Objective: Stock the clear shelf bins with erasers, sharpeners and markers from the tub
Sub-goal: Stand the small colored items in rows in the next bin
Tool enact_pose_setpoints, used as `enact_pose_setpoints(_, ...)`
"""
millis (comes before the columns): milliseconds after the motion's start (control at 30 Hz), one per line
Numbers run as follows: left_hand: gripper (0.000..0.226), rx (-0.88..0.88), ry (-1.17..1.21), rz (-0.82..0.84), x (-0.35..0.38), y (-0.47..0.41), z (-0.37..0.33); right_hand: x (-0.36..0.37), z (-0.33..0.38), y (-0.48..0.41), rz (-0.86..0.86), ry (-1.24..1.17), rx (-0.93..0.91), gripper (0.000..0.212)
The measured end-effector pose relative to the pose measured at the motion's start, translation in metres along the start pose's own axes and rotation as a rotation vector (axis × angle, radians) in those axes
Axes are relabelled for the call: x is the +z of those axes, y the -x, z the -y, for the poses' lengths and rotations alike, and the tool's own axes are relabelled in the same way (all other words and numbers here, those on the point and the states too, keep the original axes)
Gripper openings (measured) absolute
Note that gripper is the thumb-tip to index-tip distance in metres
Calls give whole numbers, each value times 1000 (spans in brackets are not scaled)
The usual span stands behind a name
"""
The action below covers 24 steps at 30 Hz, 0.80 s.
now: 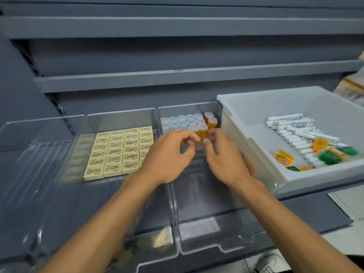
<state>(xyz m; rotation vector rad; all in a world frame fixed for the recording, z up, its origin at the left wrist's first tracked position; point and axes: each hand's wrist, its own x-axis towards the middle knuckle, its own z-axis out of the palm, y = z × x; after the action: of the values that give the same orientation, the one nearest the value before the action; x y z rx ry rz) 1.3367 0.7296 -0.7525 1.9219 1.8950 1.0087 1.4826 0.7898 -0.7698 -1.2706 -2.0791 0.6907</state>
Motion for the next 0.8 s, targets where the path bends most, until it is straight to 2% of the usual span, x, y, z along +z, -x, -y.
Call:
enact_pose_setpoints(67,23,-23,1,-9,-2,-4,-10,-18,16,15,-15,-34,-66,34)
enact_pose_setpoints(167,23,-64,27,-58,-10,-12,-31,-56,37,28,-60,27,-103,27)
enact_pose_setpoints(300,44,-62,7,-70,-16,-25,-66,-104,38,23,-112,150,-12,33)
enact_pose_setpoints(433,34,-41,-3,-52,-3,-41,-107,-150,18,13,-142,264,119,46)
enact_pose_setpoints(600,37,-74,9,110,30,-64,-150,-184,-23,11,-54,353,328,59)
enact_pose_setpoints(800,43,56,-237,309,64,-87,-159,-205,-66,9,66,426,395,61)
